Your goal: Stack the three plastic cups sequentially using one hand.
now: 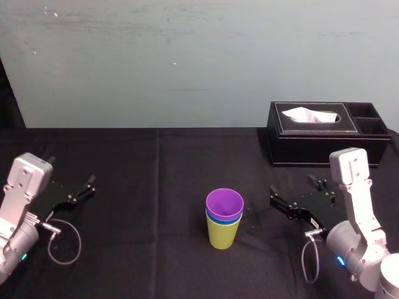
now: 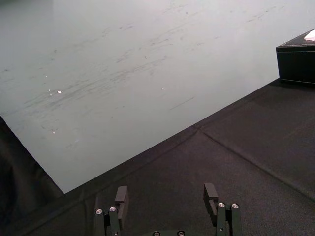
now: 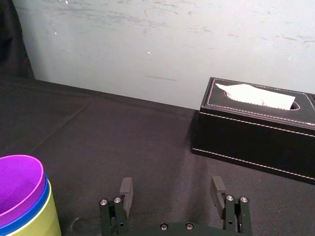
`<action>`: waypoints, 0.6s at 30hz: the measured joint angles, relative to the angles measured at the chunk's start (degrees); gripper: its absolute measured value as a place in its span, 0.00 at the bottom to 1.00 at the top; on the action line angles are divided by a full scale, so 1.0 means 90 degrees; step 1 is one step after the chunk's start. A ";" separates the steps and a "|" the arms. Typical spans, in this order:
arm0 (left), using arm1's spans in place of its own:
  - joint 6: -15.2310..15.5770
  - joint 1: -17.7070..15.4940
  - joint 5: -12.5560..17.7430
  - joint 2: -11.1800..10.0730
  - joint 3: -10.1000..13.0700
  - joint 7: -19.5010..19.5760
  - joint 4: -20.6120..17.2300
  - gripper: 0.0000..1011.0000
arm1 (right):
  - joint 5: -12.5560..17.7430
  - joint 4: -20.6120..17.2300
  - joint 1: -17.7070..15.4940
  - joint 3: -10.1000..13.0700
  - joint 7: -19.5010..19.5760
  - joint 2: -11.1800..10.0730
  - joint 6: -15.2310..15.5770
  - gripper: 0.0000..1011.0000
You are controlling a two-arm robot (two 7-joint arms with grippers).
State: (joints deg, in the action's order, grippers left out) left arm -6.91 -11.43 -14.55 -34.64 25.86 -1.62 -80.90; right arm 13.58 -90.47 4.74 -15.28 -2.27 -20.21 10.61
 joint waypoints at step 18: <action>0.0000 0.0000 0.0000 0.0000 0.0000 0.0000 0.0000 0.99 | 0.0000 0.0000 0.0000 0.0000 0.0000 0.0000 0.0000 0.99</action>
State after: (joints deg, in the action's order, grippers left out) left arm -6.91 -11.43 -14.55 -34.65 25.86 -1.62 -80.90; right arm 13.57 -90.48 4.74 -15.28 -2.27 -20.21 10.61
